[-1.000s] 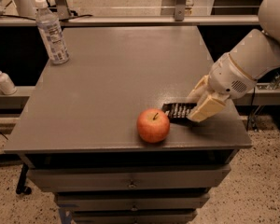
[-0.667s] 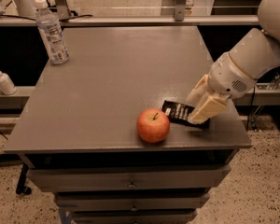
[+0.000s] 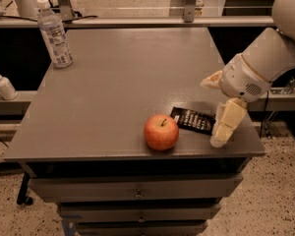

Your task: Move rxbar chocolate near apple

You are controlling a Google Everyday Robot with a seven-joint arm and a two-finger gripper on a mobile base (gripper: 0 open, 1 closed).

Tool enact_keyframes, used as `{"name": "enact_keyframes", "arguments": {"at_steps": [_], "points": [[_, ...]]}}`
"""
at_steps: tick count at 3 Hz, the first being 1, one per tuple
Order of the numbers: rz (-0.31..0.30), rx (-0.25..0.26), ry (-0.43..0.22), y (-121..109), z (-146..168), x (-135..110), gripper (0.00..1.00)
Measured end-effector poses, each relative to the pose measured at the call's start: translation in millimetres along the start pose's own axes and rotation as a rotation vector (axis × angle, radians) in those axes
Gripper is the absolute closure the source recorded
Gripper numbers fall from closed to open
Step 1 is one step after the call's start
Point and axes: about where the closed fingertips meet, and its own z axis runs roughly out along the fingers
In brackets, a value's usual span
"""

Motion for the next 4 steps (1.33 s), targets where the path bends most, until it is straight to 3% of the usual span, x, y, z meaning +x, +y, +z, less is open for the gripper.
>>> {"name": "enact_keyframes", "arguments": {"at_steps": [1, 2, 3, 4], "points": [[0.014, 0.094, -0.025, -21.4, -23.3, 11.8, 0.0], [0.032, 0.258, -0.08, -61.7, -60.3, 23.2, 0.0], [0.066, 0.414, -0.176, -101.8, -93.1, 21.8, 0.0], [0.084, 0.495, -0.307, -130.1, -112.0, 1.3, 0.0]]}}
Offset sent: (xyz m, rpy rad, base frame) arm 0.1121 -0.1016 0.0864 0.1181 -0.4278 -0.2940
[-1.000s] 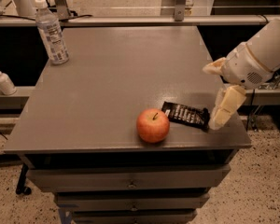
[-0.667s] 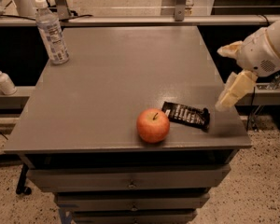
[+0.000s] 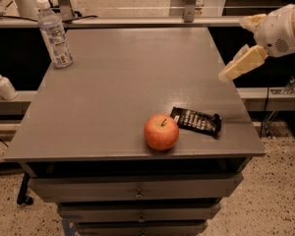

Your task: Move rxbar chocolate near apple

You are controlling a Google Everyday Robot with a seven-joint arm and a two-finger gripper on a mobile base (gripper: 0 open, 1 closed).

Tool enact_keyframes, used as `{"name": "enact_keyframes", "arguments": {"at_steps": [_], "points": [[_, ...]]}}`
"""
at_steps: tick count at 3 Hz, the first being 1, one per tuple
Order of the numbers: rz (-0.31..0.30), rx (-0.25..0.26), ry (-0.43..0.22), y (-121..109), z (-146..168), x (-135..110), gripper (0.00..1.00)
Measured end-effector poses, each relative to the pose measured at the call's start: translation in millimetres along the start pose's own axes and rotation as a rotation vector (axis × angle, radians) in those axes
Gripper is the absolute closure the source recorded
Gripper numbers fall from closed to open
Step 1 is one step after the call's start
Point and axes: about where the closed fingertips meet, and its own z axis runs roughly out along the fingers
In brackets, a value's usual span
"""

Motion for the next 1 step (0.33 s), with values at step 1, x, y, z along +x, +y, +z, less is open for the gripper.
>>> {"name": "enact_keyframes", "arguments": {"at_steps": [1], "points": [[0.002, 0.007, -0.011, -2.2, 0.3, -3.3, 0.0]]}}
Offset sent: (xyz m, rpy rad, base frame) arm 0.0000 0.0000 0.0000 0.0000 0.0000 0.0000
